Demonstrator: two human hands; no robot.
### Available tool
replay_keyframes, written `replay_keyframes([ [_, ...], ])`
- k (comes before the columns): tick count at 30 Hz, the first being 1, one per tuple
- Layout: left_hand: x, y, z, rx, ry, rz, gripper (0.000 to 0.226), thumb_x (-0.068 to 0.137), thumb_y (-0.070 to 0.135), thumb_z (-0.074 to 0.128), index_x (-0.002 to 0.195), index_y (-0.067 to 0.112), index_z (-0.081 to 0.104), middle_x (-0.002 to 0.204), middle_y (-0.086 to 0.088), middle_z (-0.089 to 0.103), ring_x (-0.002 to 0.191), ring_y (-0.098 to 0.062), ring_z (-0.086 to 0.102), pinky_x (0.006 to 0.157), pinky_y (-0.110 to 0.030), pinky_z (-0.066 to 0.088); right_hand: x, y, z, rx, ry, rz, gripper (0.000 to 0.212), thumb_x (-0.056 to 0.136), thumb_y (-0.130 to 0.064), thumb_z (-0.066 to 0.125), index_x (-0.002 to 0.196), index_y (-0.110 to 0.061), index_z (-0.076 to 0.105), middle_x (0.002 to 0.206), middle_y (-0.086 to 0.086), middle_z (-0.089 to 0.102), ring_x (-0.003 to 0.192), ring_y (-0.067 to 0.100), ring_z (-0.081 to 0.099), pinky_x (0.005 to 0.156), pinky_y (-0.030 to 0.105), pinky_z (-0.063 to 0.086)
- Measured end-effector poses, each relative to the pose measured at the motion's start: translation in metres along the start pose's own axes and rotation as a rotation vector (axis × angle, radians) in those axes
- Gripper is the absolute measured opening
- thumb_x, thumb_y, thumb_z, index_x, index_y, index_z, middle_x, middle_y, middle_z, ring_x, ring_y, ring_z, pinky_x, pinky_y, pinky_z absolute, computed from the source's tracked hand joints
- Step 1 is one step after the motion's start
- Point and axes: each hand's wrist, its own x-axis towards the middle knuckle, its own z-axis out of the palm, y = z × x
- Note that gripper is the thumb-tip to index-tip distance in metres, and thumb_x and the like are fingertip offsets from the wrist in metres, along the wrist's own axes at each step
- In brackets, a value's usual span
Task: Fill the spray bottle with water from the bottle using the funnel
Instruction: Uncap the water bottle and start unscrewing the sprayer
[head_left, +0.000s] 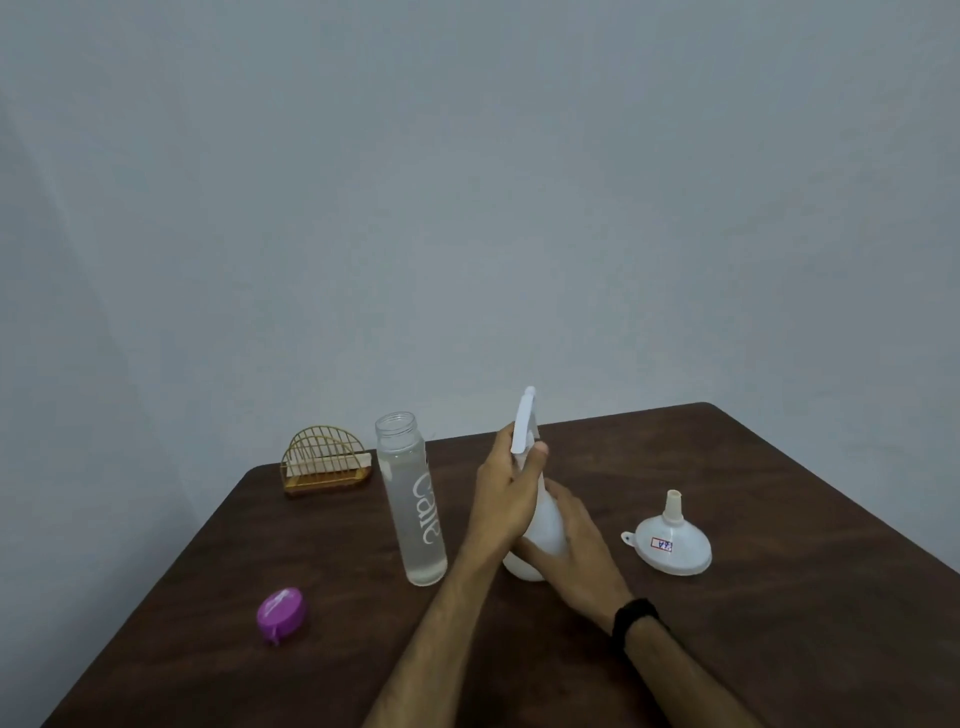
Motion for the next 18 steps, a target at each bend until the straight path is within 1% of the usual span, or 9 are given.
replay_keyframes([
  [2,-0.005,-0.014,0.004,-0.051,-0.011,-0.021,0.018,0.098,0.044,0.053,0.111,0.032,0.058,0.105,0.009,0.069,0.096,-0.002,0.065,0.071,-0.01,0.048,0.002,0.001,-0.001,0.022,-0.003,-0.003,0.087,0.067,-0.076,0.069,0.14,-0.049,0.029,0.139,-0.024,0.04,0.119,-0.008,0.043,0.092,0.012,0.037],
  [4,-0.01,-0.024,0.007,-0.096,0.012,-0.003,0.013,0.097,0.044,0.054,0.106,0.037,0.06,0.104,0.008,0.071,0.096,-0.001,0.066,0.073,-0.01,0.05,0.003,0.001,-0.001,0.039,0.004,-0.011,0.091,0.066,-0.069,0.073,0.142,-0.043,0.032,0.14,-0.019,0.044,0.124,-0.001,0.046,0.099,0.022,0.044],
  [6,-0.01,-0.027,0.008,-0.128,0.04,0.016,0.01,0.095,0.044,0.058,0.104,0.04,0.062,0.102,0.009,0.072,0.096,-0.002,0.067,0.076,-0.015,0.053,0.003,0.001,-0.002,0.039,0.007,-0.011,0.088,0.067,-0.062,0.077,0.14,-0.04,0.033,0.138,-0.015,0.048,0.123,0.003,0.049,0.103,0.03,0.048],
  [7,-0.009,-0.026,0.008,-0.136,0.055,0.017,0.011,0.094,0.044,0.061,0.104,0.04,0.063,0.1,0.01,0.072,0.094,-0.004,0.068,0.076,-0.02,0.055,0.004,0.0,-0.002,0.034,0.008,-0.009,0.087,0.068,-0.058,0.079,0.139,-0.04,0.033,0.137,-0.014,0.05,0.122,0.004,0.05,0.103,0.032,0.048],
  [10,-0.007,-0.024,0.008,-0.133,0.162,0.024,0.022,0.082,0.047,0.074,0.094,0.031,0.065,0.09,0.01,0.072,0.085,-0.007,0.069,0.073,-0.03,0.058,0.005,0.001,-0.002,0.027,0.013,-0.017,0.086,0.067,-0.056,0.081,0.137,-0.04,0.033,0.136,-0.013,0.05,0.121,0.005,0.051,0.102,0.034,0.049],
  [13,-0.008,-0.022,0.011,-0.165,0.279,-0.007,0.041,0.067,0.051,0.084,0.087,0.024,0.062,0.086,0.009,0.072,0.08,-0.008,0.069,0.068,-0.031,0.059,0.006,0.002,-0.002,0.014,0.016,-0.01,0.095,0.063,-0.06,0.08,0.14,-0.035,0.032,0.139,-0.011,0.048,0.125,0.008,0.05,0.104,0.038,0.048],
  [14,-0.009,-0.022,0.012,-0.201,0.276,-0.029,0.045,0.064,0.051,0.086,0.09,0.022,0.062,0.088,0.007,0.073,0.08,-0.008,0.07,0.068,-0.031,0.059,0.006,0.003,-0.001,0.018,0.018,-0.009,0.096,0.062,-0.062,0.079,0.14,-0.036,0.031,0.139,-0.011,0.048,0.125,0.008,0.05,0.103,0.037,0.049],
  [16,-0.011,-0.025,0.01,-0.318,0.257,-0.065,0.051,0.063,0.048,0.087,0.093,0.016,0.061,0.088,0.002,0.075,0.08,-0.011,0.072,0.066,-0.027,0.057,0.005,0.003,-0.002,0.024,0.026,-0.02,0.092,0.061,-0.063,0.08,0.136,-0.041,0.031,0.134,-0.015,0.049,0.121,0.004,0.051,0.097,0.028,0.05],
  [18,-0.012,-0.026,0.005,-0.425,0.239,-0.074,0.042,0.072,0.036,0.084,0.093,0.009,0.061,0.083,0.001,0.075,0.077,-0.008,0.071,0.064,-0.018,0.053,0.004,0.002,-0.002,0.023,0.034,-0.035,0.087,0.062,-0.061,0.082,0.132,-0.043,0.033,0.129,-0.017,0.051,0.116,0.001,0.053,0.09,0.019,0.049],
])
